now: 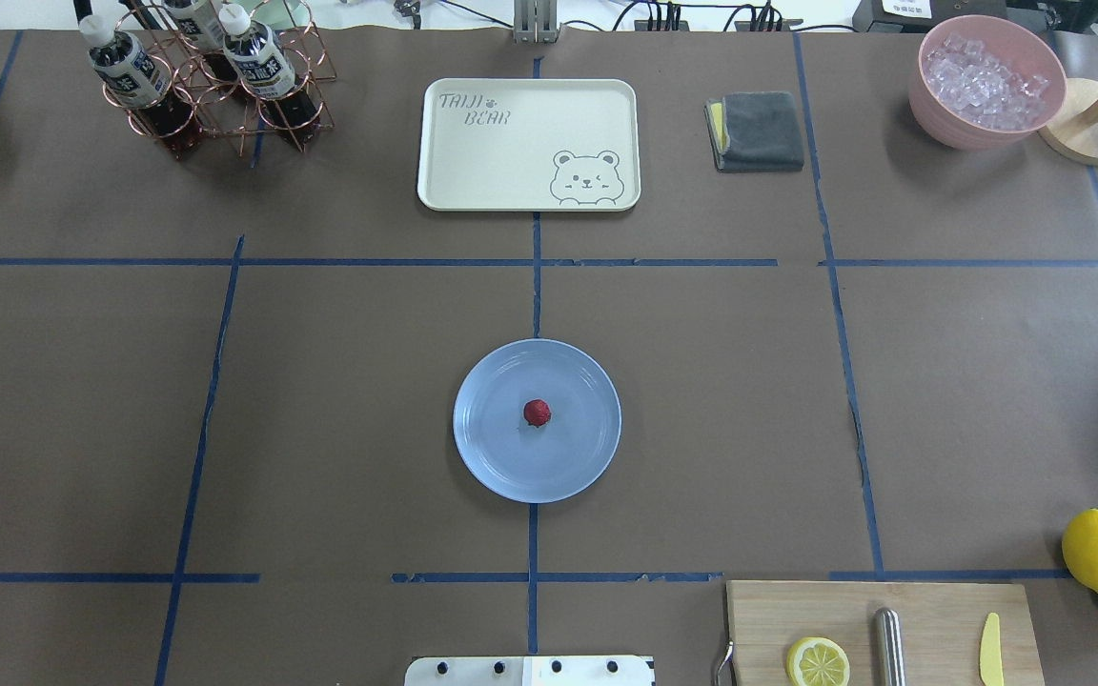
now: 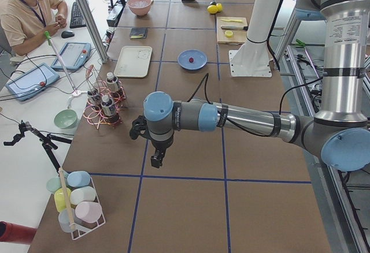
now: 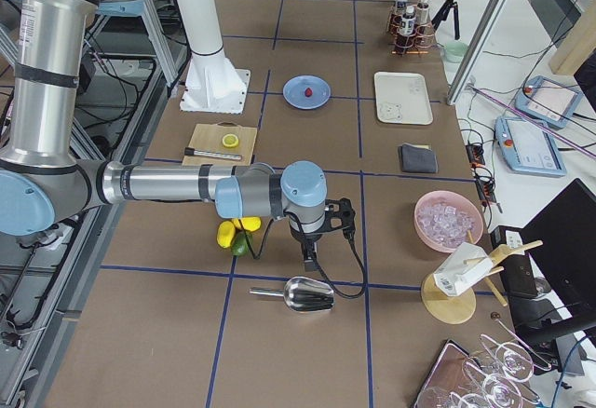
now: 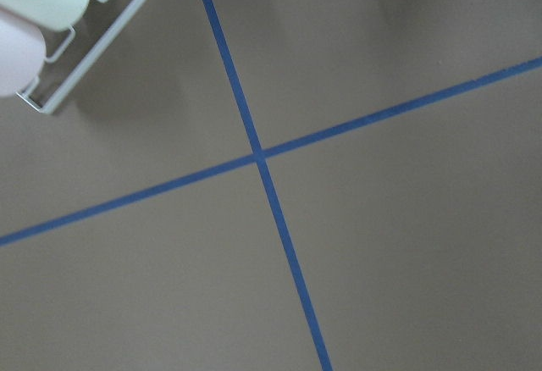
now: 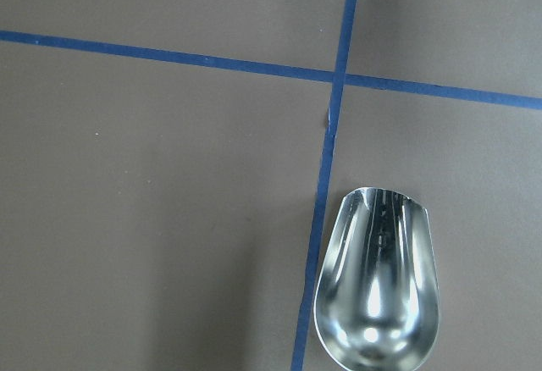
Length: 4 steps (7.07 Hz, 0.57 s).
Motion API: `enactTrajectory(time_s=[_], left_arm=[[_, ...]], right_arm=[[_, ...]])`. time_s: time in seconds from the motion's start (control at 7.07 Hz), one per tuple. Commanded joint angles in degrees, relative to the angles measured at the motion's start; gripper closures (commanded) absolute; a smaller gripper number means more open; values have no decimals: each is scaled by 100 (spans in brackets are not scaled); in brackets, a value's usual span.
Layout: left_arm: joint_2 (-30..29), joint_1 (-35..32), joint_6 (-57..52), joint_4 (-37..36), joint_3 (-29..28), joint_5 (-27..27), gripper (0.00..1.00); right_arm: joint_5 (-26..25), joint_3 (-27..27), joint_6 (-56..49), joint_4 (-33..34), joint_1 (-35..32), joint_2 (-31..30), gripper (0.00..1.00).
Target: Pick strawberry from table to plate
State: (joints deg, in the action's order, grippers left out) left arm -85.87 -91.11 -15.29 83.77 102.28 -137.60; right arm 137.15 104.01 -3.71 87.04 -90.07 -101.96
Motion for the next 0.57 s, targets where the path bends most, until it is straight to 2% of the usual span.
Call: enactTrajectory(time_s=[0.0,0.42], left_arm=[[105,-12,17,26,-59,-153,0],[97,-12,79,17,28,-162,0]], right_arm=[[48,-56,-348,243,-143,27,0],[22,22,-62,235,-99,44,0]])
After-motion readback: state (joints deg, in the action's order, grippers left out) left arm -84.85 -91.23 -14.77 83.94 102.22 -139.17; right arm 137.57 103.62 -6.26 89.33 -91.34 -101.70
